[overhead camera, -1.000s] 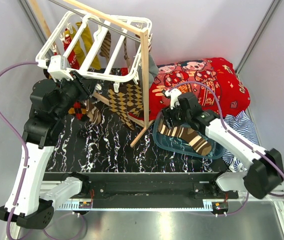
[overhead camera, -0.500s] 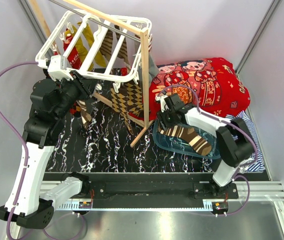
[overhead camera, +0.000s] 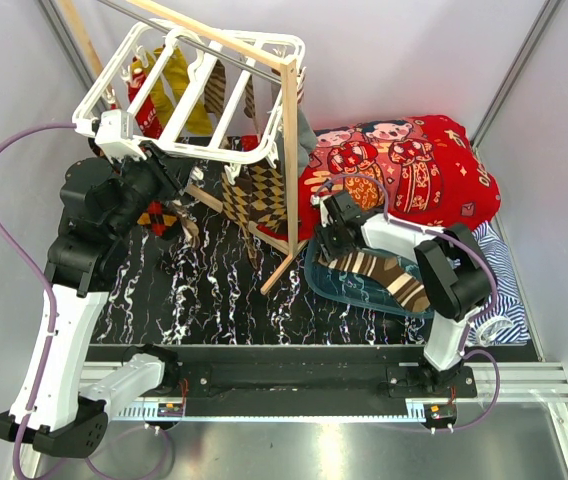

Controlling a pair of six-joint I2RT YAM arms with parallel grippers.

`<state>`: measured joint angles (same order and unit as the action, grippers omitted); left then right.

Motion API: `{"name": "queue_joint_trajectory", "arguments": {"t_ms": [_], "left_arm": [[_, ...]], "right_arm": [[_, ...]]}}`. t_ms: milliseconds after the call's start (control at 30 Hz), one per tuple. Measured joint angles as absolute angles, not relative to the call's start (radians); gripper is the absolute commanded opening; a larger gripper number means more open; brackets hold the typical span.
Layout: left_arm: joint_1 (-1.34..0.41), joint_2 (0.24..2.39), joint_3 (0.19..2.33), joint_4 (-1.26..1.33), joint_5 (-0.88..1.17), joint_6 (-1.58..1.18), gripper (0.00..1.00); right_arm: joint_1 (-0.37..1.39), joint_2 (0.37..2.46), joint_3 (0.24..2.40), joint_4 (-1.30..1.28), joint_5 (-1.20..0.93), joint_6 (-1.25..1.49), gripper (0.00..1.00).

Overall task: Clip the socks to the hanger
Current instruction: Pick up the sock from the bin.

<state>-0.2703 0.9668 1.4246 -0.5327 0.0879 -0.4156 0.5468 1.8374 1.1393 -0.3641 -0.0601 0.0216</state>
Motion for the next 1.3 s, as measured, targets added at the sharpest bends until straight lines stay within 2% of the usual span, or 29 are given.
{"name": "queue_joint_trajectory", "arguments": {"t_ms": [400, 700, 967, 1033, 1167, 1300], "left_arm": [[-0.27, 0.971, 1.427, -0.533, 0.089, -0.416, 0.0], [-0.27, 0.971, 1.433, -0.539, 0.09, -0.416, 0.0], [-0.27, 0.971, 1.434, -0.542, 0.089, -0.416, 0.0], [-0.27, 0.971, 1.434, -0.542, 0.089, -0.416, 0.0], [-0.27, 0.971, 1.434, -0.542, 0.089, -0.416, 0.0], [-0.27, 0.971, 1.435, -0.543, 0.089, -0.416, 0.0]], "right_arm": [[0.54, 1.759, 1.139, -0.555, -0.013, 0.062, 0.5], [0.54, 1.737, 1.206, -0.573, -0.044, 0.002, 0.43], [0.54, 1.832, 1.209, -0.576, -0.044, -0.021, 0.4], [0.54, 1.852, 1.209, -0.577, -0.044, -0.022, 0.37], [0.54, 1.866, 1.214, -0.574, -0.044, -0.025, 0.2], [0.54, 1.863, 1.213, -0.575, -0.046, -0.022, 0.11]]}}
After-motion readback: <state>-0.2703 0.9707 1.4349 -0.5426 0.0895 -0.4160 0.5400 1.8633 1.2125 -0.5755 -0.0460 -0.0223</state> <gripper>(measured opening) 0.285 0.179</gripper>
